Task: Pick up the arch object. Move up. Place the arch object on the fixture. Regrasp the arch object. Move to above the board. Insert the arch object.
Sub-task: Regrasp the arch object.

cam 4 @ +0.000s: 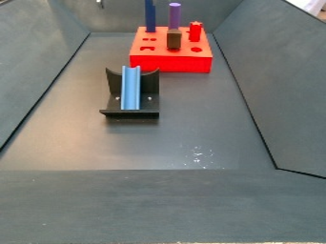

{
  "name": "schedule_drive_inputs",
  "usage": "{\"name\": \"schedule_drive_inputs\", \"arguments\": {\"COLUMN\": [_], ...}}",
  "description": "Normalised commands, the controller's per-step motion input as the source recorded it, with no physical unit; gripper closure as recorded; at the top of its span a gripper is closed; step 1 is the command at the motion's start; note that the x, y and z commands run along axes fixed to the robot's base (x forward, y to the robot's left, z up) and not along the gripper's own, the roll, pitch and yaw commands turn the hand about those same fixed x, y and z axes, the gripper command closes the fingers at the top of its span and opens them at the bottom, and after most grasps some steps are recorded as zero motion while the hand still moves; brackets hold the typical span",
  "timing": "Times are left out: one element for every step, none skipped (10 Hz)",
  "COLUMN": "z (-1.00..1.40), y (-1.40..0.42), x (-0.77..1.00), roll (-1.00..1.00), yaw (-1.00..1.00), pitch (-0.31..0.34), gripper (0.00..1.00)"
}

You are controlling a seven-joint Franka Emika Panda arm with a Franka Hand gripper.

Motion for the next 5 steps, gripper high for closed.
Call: {"name": "schedule_drive_inputs", "arguments": {"z": [-1.00,-1.00,-1.00,-1.00,-1.00], "y": [0.08,0.08,0.07,0.06,0.06], "x": [0.03,0.03,0.04,0.05,0.06], "roll": [0.15,0.14,0.12,0.08,0.06], "yaw": [0.12,0.12,0.11,0.09,0.07], "pitch": [0.018,0.004,-0.027,-0.057,-0.074], "gripper": [0.00,0.00,0.00,0.00,0.00]}}
